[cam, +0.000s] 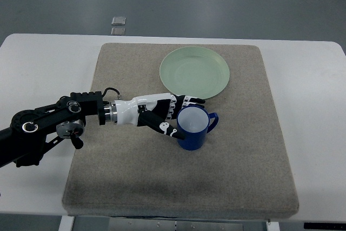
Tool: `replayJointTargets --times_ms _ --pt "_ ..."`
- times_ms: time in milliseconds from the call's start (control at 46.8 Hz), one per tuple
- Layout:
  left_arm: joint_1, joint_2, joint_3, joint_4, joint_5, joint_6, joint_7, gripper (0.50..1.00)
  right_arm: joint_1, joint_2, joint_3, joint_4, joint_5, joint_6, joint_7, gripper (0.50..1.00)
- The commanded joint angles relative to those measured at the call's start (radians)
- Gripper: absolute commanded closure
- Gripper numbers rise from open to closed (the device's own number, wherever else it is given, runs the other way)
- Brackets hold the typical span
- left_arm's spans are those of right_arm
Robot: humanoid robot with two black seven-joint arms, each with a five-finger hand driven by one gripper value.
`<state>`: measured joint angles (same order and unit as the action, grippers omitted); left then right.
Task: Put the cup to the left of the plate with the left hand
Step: 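Close the left hand fingers around the blue mug body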
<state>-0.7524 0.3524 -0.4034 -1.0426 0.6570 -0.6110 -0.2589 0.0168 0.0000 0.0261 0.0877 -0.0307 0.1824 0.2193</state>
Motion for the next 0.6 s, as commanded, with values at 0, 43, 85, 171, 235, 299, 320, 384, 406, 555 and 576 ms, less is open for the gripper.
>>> replayJointTargets --times_ms 0,43,85,171,235,299,320,384,406,555,576 --pt "0.004 -0.015 -0.002 0.006 0.001 0.000 -0.002 0.506 0.000 0.000 0.000 0.000 0.000 0.000 0.000 0.568" --pt "0.005 -0.018 -0.002 0.007 0.003 0.000 -0.002 0.506 0.000 0.000 0.000 0.000 0.000 0.000 0.000 0.568" --pt "0.005 -0.018 -0.002 0.010 0.003 0.000 -0.002 0.506 -0.001 0.000 0.000 0.000 0.000 0.000 0.000 0.568" --pt "0.005 -0.019 -0.002 0.010 0.004 0.000 -0.002 0.506 0.000 0.000 0.000 0.000 0.000 0.000 0.000 0.568" --pt "0.005 -0.019 -0.002 0.012 0.013 0.000 -0.002 0.506 -0.001 0.000 0.000 0.000 0.000 0.000 0.000 0.568" --pt "0.011 -0.027 -0.002 0.012 0.026 0.000 -0.003 0.508 0.000 0.000 0.000 0.001 0.000 0.000 0.000 0.568" --pt "0.011 -0.029 -0.002 0.013 0.026 0.000 -0.003 0.508 0.000 0.000 0.000 0.000 0.000 0.000 0.000 0.568" --pt "0.011 -0.029 -0.002 0.013 0.026 0.000 -0.003 0.510 0.000 0.000 0.000 0.000 0.000 0.000 0.000 0.568" --pt "0.011 -0.029 -0.002 0.013 0.026 0.000 -0.003 0.510 0.000 0.000 0.000 0.000 0.000 0.000 0.000 0.568" --pt "0.011 -0.029 -0.003 0.013 0.026 0.000 -0.003 0.516 0.000 0.000 0.000 0.000 0.000 0.000 0.000 0.568" --pt "0.011 -0.029 -0.003 0.013 0.026 0.000 -0.003 0.516 0.000 0.000 0.000 0.000 0.000 0.000 0.000 0.568"
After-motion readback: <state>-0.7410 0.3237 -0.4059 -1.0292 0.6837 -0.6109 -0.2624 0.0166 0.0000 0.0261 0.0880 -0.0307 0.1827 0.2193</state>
